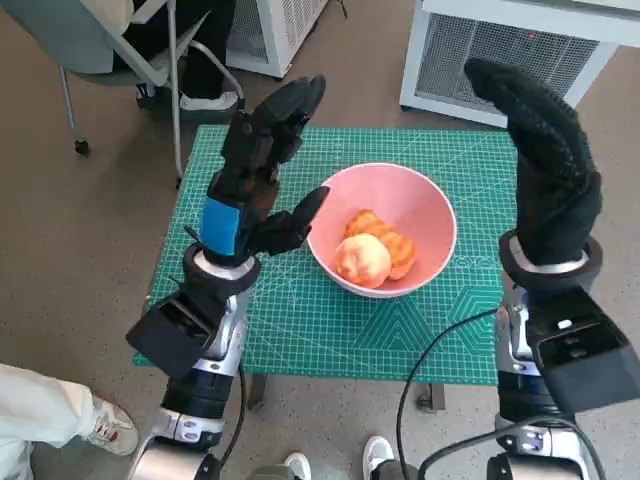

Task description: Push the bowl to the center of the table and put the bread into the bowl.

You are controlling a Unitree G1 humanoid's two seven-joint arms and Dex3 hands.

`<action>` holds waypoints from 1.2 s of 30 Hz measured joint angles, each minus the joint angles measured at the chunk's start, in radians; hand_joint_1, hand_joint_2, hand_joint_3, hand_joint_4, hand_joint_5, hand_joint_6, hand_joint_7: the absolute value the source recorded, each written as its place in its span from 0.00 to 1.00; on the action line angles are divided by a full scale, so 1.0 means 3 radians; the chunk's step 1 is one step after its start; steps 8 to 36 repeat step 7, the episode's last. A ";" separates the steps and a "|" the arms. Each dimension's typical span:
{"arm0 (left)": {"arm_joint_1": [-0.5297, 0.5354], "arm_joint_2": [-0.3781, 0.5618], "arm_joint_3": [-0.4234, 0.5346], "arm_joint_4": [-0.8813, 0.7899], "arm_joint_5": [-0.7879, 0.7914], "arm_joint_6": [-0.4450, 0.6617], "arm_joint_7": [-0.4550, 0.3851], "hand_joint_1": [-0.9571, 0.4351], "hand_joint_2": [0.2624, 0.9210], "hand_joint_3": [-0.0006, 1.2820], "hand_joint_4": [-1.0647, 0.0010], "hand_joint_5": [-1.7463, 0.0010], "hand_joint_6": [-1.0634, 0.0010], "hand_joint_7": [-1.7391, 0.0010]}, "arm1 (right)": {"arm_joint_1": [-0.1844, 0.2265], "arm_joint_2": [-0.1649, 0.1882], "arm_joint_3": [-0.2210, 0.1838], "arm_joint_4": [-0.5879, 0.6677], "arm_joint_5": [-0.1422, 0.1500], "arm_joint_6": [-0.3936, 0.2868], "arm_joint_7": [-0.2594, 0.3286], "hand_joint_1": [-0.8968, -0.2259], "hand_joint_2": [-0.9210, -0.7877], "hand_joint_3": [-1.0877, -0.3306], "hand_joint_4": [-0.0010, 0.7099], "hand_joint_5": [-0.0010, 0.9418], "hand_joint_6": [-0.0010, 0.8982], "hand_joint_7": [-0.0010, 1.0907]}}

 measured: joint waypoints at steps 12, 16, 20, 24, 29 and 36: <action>0.0038 -0.0009 0.0001 -0.0037 -0.0137 0.0091 -0.0109 0.37 1.00 0.38 0.71 1.00 0.94 0.64 | 0.0000 0.0009 0.0010 0.0024 -0.0020 -0.0020 0.0000 0.53 0.00 0.41 0.40 0.00 0.00 0.58; 0.0038 -0.0009 0.0001 -0.0037 -0.0137 0.0091 -0.0109 0.37 1.00 0.38 0.71 1.00 0.94 0.64 | 0.0000 0.0009 0.0010 0.0024 -0.0020 -0.0020 0.0000 0.53 0.00 0.41 0.40 0.00 0.00 0.58; 0.0038 -0.0009 0.0001 -0.0037 -0.0137 0.0091 -0.0109 0.37 1.00 0.38 0.71 1.00 0.94 0.64 | 0.0000 0.0009 0.0010 0.0024 -0.0020 -0.0020 0.0000 0.53 0.00 0.41 0.40 0.00 0.00 0.58; 0.0038 -0.0009 0.0001 -0.0037 -0.0137 0.0091 -0.0109 0.37 1.00 0.38 0.71 1.00 0.94 0.64 | 0.0000 0.0009 0.0010 0.0024 -0.0020 -0.0020 0.0000 0.53 0.00 0.41 0.40 0.00 0.00 0.58; 0.0038 -0.0009 0.0001 -0.0037 -0.0137 0.0091 -0.0109 0.37 1.00 0.38 0.71 1.00 0.94 0.64 | 0.0000 0.0009 0.0010 0.0024 -0.0020 -0.0020 0.0000 0.53 0.00 0.41 0.40 0.00 0.00 0.58; 0.0038 -0.0009 0.0001 -0.0037 -0.0137 0.0091 -0.0109 0.37 1.00 0.38 0.71 1.00 0.94 0.64 | 0.0000 0.0009 0.0010 0.0024 -0.0020 -0.0020 0.0000 0.53 0.00 0.41 0.40 0.00 0.00 0.58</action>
